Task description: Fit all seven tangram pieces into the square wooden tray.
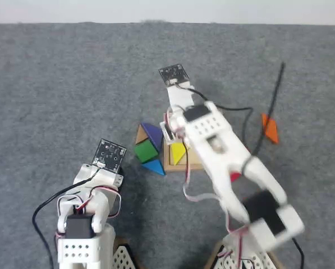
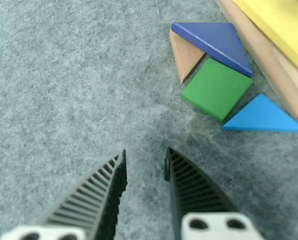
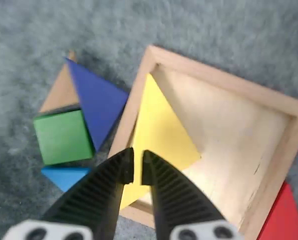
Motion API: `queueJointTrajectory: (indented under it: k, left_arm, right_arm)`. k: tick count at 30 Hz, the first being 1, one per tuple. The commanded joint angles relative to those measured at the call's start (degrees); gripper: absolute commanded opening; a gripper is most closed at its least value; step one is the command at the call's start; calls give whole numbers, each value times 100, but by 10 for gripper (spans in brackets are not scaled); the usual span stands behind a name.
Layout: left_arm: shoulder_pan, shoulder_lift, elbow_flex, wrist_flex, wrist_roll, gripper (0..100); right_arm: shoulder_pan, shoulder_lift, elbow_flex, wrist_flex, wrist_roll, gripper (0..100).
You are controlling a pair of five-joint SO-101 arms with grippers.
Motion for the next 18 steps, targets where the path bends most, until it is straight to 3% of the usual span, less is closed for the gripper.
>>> queueJointTrajectory:
  k: [1,6,18]
  left_arm:
    - [-26,-88,-48,-79,-26,130]
    - [-26,-88,-48,-79,-26,130]
    - [-26,-88,-48,-79,-26,130]
  right_arm:
    - [75,-1288,1240,-1103,369,6]
    - [31,-848,1415,-1332,448,6]
    - [22,1007,149,-884,431,6]
